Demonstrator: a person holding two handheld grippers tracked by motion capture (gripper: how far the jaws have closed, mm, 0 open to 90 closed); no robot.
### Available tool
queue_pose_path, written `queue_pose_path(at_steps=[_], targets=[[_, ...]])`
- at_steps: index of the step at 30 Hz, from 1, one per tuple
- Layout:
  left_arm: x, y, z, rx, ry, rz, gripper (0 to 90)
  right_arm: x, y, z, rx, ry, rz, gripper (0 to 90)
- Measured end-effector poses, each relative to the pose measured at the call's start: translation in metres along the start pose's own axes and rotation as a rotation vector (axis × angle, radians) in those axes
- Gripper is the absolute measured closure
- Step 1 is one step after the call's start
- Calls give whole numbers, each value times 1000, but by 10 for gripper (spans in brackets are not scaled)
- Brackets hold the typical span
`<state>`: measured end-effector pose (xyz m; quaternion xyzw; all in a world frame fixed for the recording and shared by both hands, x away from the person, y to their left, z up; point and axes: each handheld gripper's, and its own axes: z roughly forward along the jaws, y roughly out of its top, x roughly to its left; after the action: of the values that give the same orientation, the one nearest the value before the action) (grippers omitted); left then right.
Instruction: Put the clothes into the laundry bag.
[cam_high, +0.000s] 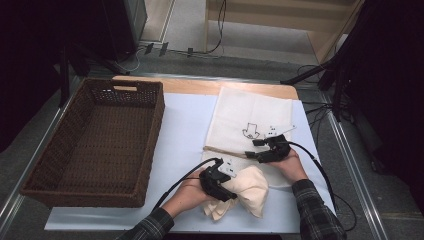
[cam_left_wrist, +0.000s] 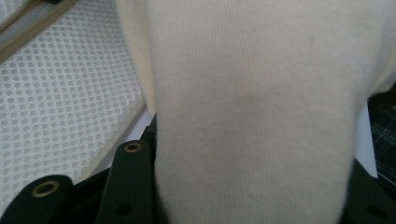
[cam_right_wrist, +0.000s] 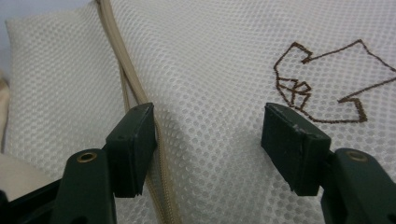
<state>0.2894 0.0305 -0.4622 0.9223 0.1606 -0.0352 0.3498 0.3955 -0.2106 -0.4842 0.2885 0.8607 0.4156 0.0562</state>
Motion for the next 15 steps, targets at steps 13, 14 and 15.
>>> queue_pose_path(at_steps=[13,14,15], targets=[[0,0,0,1,-1,1,532,4,0,-1,9,-84,-78,658],[1,0,0,3,-1,3,532,4,0,-1,8,-92,-72,693],[1,0,0,1,-1,1,533,3,0,-1,7,-87,-72,749]])
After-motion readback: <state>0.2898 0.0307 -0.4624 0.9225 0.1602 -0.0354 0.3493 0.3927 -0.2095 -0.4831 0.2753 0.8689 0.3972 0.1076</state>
